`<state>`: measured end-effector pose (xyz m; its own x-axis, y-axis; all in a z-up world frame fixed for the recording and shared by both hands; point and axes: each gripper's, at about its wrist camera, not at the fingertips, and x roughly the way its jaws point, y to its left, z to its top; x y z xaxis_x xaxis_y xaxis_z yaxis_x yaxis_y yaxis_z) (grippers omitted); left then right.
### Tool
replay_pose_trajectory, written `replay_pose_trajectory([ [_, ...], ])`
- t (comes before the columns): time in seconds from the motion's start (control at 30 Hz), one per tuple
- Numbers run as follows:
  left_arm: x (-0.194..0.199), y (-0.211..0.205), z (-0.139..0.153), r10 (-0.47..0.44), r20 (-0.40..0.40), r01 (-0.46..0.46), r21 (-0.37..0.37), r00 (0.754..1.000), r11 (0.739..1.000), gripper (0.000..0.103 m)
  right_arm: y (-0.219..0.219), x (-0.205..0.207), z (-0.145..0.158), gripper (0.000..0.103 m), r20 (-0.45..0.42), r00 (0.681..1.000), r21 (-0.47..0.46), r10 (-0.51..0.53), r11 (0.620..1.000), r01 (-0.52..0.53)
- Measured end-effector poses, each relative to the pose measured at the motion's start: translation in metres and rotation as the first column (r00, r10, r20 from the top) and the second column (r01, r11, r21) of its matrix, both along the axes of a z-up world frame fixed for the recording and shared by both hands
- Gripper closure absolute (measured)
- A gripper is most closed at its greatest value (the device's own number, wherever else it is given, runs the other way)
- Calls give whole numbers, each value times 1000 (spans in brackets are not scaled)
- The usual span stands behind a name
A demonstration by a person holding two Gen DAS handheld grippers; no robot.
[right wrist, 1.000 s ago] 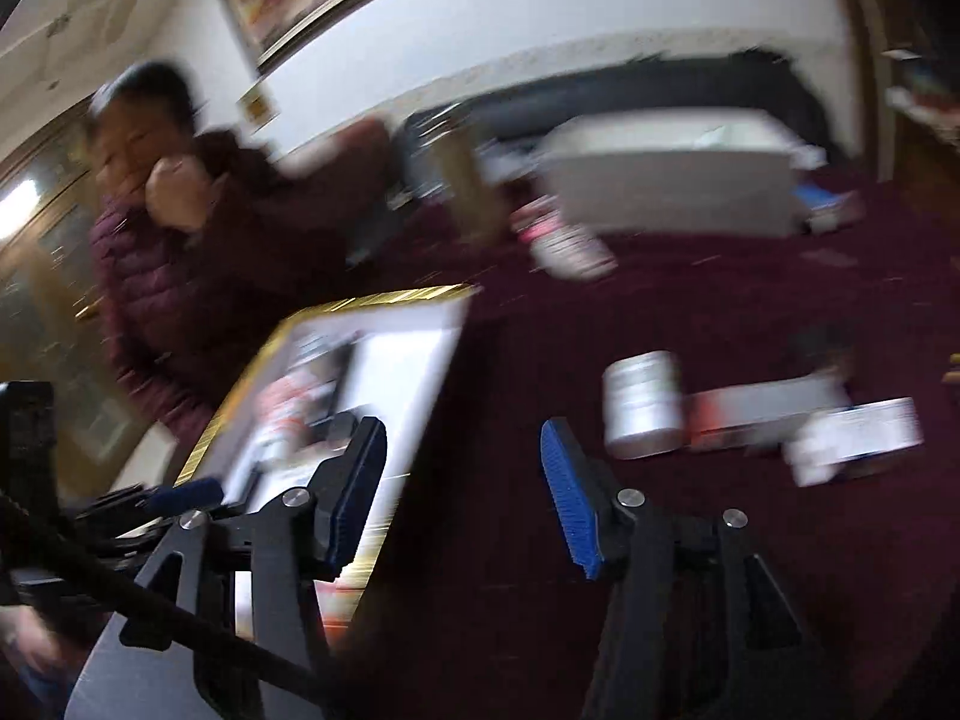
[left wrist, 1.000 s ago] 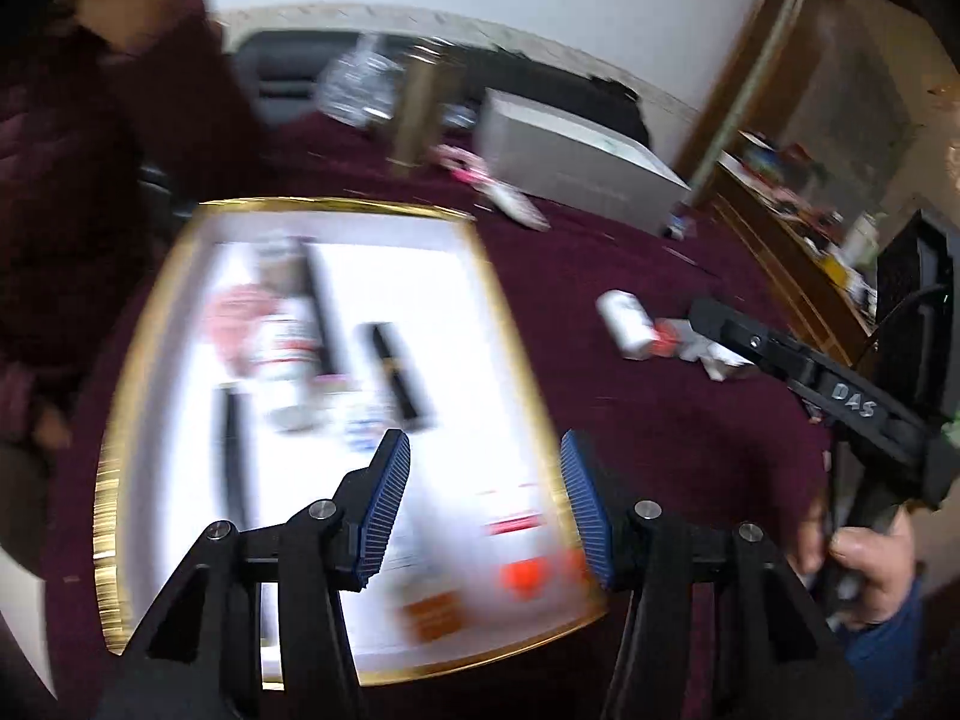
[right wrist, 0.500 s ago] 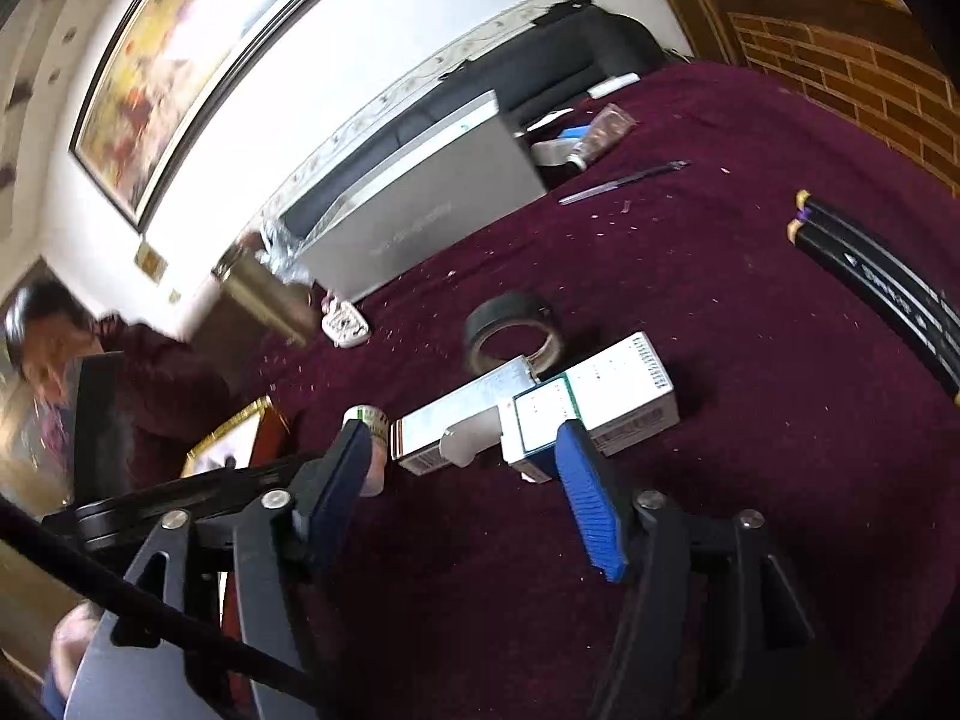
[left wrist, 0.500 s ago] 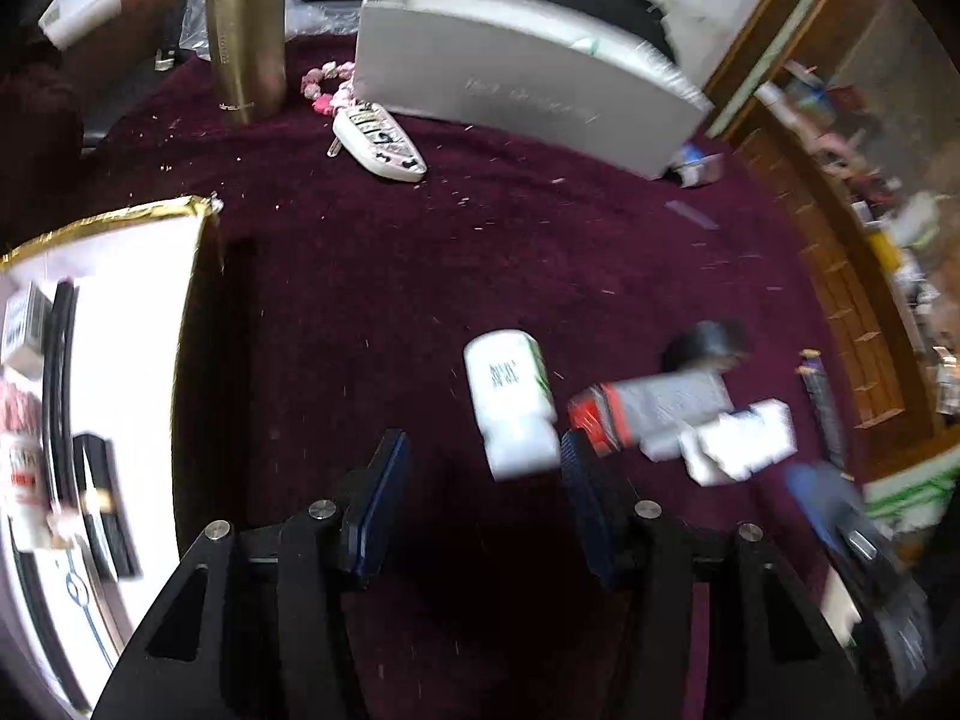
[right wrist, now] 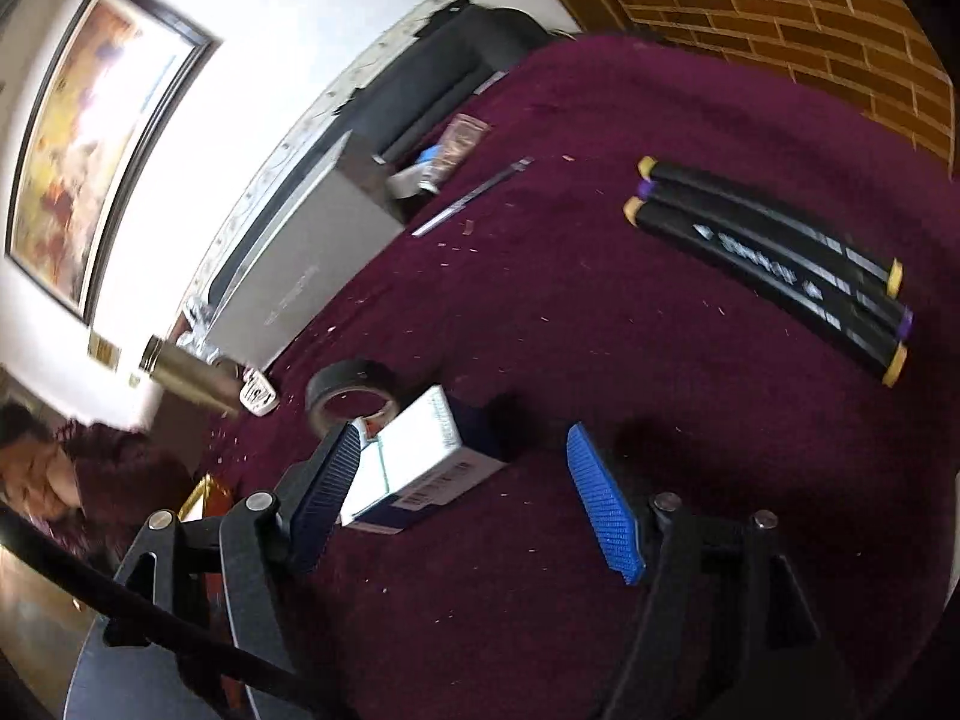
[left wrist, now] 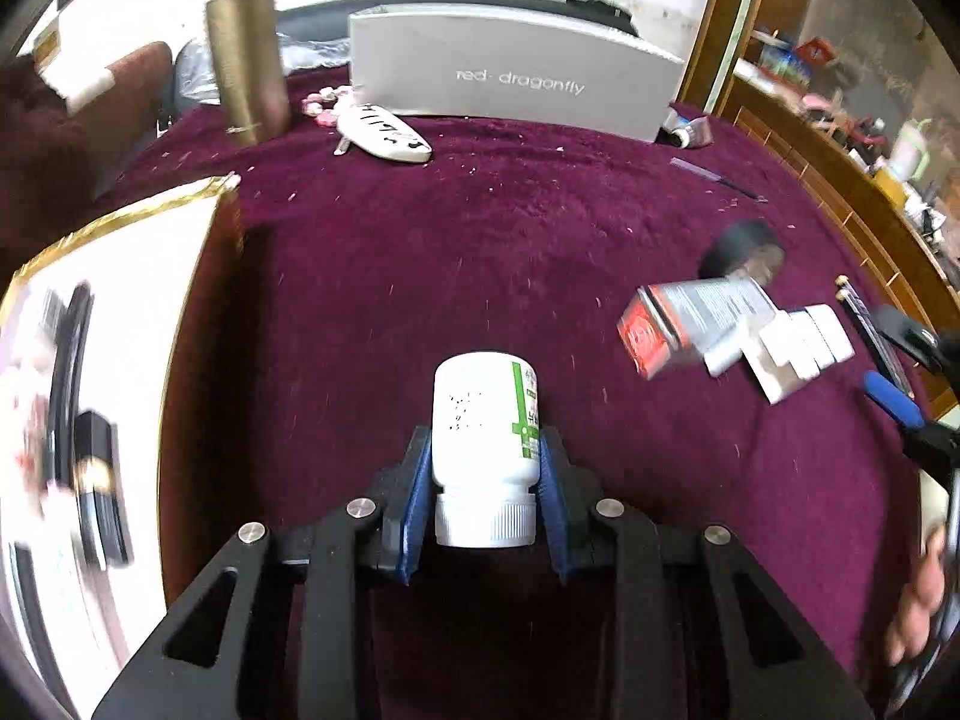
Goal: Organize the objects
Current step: 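Grasp the white green-labelled bottle with the left gripper while the right grasps the white-blue medicine box, then carry the bottle with the left gripper while the right carries the medicine box to the tray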
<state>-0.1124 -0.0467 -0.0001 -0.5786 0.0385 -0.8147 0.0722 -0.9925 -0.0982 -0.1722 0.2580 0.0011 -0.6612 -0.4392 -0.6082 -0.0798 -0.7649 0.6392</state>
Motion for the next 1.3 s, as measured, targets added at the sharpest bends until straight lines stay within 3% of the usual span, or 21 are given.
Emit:
replay_pose_trajectory([
  [0.2,4,2,-1,15,-46,-16,-10,999,1000,75,-5,-11,-4,32,60,998,-95,-1,995,7],
  [0.4,5,-1,0,8,-52,-7,13,999,1000,75,-16,-62,-7,30,105,993,-86,59,995,-50],
  [0.57,7,-2,0,7,-53,-6,20,999,1000,75,-31,-59,-13,31,106,962,-155,252,960,-234],
  [0.63,7,-1,0,8,-53,-7,16,999,1000,75,-44,-33,-9,31,104,908,-226,407,898,-377],
  [0.67,8,-1,0,8,-52,-7,15,999,1000,75,-53,-18,-5,31,110,878,-209,466,875,-438],
  [0.7,8,0,0,9,-52,-8,12,999,1000,75,-58,-3,1,31,125,869,-128,478,877,-464],
  [0.77,7,0,0,8,-52,-8,10,999,1000,75,-68,21,16,31,128,884,122,450,877,-464],
  [0.83,8,0,0,8,-52,-8,14,999,1000,75,-84,31,22,31,119,870,259,478,831,-492],
  [1.0,8,-1,0,10,-53,-8,22,999,1000,75,-126,43,20,31,110,817,331,565,755,-567],
  [1.1,8,0,0,10,-53,-9,19,999,1000,75,-145,50,16,31,110,811,338,574,746,-574],
  [1.13,8,0,0,10,-53,-9,18,999,1000,75,-151,51,13,33,121,821,369,558,742,-559],
  [1.2,8,0,0,8,-53,-8,17,999,1000,75,-161,47,5,54,136,825,421,549,722,-549],
  [1.23,8,0,0,8,-53,-7,16,999,1000,75,-166,50,0,70,148,826,463,545,700,-544],
  [1.3,8,-1,0,7,-52,-6,15,999,1000,75,-164,53,0,71,135,847,559,514,666,-493],
])
